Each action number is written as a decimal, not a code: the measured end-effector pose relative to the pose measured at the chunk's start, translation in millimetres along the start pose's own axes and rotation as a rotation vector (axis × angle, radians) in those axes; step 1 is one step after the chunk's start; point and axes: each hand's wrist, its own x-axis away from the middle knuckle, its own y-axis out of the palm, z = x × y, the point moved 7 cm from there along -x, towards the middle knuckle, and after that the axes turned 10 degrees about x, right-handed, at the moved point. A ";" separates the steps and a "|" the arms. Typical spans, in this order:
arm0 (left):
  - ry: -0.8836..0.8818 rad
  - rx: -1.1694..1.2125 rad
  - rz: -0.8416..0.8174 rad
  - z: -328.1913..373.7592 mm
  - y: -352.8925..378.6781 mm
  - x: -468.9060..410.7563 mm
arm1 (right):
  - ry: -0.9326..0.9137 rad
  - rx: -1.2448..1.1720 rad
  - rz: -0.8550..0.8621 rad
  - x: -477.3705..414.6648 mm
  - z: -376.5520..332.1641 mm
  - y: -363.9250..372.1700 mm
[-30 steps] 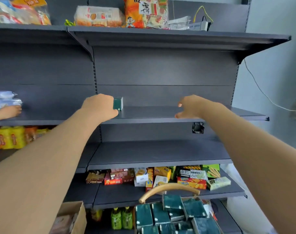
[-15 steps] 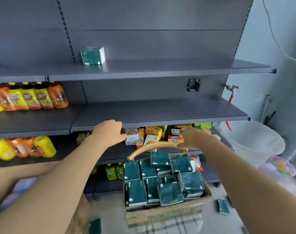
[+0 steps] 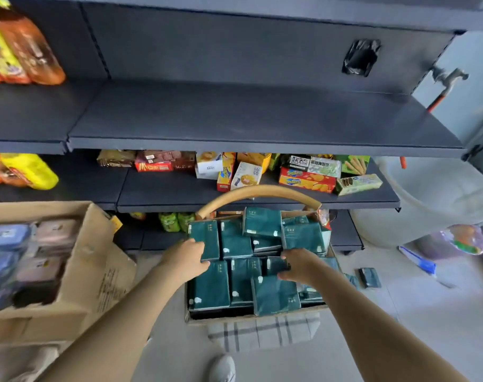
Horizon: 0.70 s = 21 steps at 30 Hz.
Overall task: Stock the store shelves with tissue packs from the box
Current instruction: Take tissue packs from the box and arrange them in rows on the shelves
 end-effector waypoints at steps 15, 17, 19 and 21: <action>-0.210 0.216 0.092 -28.2 102.8 -25.6 | -0.213 0.207 -0.100 -65.6 -14.8 87.8; -0.190 0.200 0.140 -28.4 99.2 -27.0 | -0.196 0.078 -0.106 -65.1 -13.7 83.8; -0.160 0.164 0.123 -28.0 98.1 -32.7 | -0.134 -0.167 -0.104 -62.4 -11.3 77.3; -0.137 0.127 0.062 -27.8 99.7 -38.5 | -0.035 -0.448 -0.082 -58.2 -5.4 72.3</action>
